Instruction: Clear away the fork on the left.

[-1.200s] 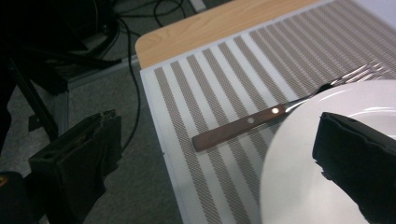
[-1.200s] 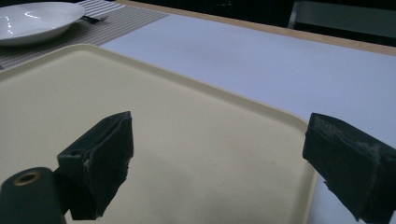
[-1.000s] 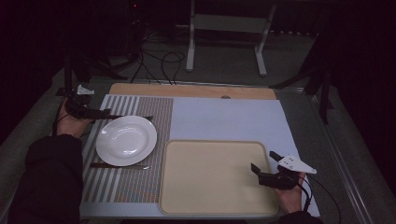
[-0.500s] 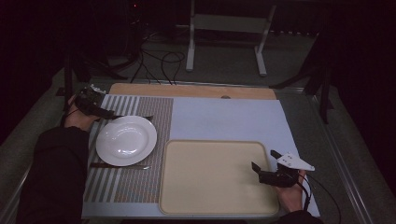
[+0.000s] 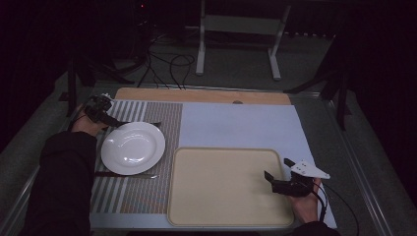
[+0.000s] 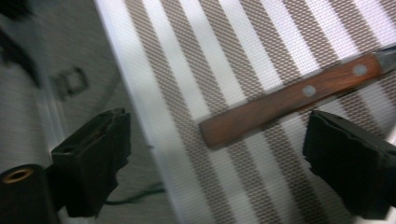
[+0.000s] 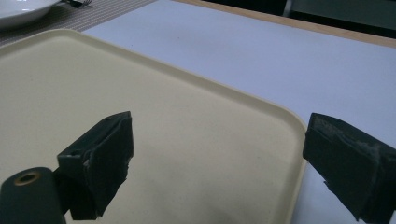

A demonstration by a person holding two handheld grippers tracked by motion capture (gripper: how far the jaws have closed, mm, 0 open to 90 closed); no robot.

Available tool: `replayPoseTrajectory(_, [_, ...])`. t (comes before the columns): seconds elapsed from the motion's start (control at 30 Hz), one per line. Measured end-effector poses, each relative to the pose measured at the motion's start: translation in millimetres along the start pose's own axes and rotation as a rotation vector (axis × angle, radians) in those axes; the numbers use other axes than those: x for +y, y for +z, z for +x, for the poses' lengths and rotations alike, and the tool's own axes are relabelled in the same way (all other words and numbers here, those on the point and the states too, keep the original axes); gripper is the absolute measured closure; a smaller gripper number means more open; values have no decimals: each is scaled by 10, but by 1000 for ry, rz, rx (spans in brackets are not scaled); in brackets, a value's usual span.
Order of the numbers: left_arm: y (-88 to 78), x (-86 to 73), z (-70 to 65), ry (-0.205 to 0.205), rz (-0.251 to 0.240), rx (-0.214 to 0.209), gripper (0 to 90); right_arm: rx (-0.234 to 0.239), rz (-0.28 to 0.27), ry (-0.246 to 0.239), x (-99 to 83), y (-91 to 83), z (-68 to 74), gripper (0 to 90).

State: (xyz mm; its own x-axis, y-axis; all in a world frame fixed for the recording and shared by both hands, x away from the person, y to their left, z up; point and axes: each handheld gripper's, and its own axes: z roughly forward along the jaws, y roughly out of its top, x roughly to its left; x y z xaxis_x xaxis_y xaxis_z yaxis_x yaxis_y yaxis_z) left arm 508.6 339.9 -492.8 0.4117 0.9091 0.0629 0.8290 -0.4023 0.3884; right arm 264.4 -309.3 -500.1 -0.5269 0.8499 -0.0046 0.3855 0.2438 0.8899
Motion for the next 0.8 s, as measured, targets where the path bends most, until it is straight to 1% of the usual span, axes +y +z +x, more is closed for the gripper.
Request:
replayPoseTrajectory(0.03, [12, -2, 2, 1, -2, -9, 127, 2, -1, 3, 0, -1, 0, 86])
replayPoseTrajectory(0.1, [24, -3, -4, 9, -1, -6, 152, 4, -2, 5, 0, -2, -1, 86])
replayPoseTrajectory(0.2, [64, 3, -19, 55, 28, 28, 156, 6, 0, 11, -2, 2, -5, 86])
replayPoseTrajectory(0.23, [74, 2, -21, 76, 33, 39, 154, 5, 1, 9, -2, 6, -4, 86])
replayPoseTrajectory(0.27, [85, 2, -23, 85, 40, 43, 154, 4, 3, 10, -2, 8, -1, 86])
replayPoseTrajectory(0.33, [97, 2, 9, 70, 40, 0, 166, 5, 5, 11, -3, 13, 0, 86])
replayPoseTrajectory(0.37, [101, -3, 24, 63, 38, -15, 172, 6, 5, 13, -3, 14, -1, 86])
replayPoseTrajectory(0.4, [103, -5, 32, 67, 38, -23, 171, 7, 4, 14, -3, 16, -2, 86])
replayPoseTrajectory(0.47, [104, 1, 38, 87, 38, -31, 176, 6, 3, 18, -2, 14, -3, 86])
replayPoseTrajectory(0.5, [103, 6, 35, 104, 36, -31, 179, 6, 2, 18, -2, 13, -4, 86])
replayPoseTrajectory(0.53, [100, 10, 31, 123, 32, -30, 184, 5, 3, 19, -3, 11, -5, 86])
replayPoseTrajectory(0.57, [101, 8, 28, 133, 19, -34, 191, 5, 5, 18, -3, 12, -7, 86])
replayPoseTrajectory(0.6, [105, 2, 27, 136, 5, -41, 201, 3, 5, 17, -4, 14, -7, 86])
replayPoseTrajectory(0.67, [109, -8, 39, 139, -4, -54, 211, 3, 8, 17, -6, 13, -8, 86])
replayPoseTrajectory(0.8, [103, -6, 28, 178, -16, -63, 240, -2, 14, 21, -12, 4, -10, 87])
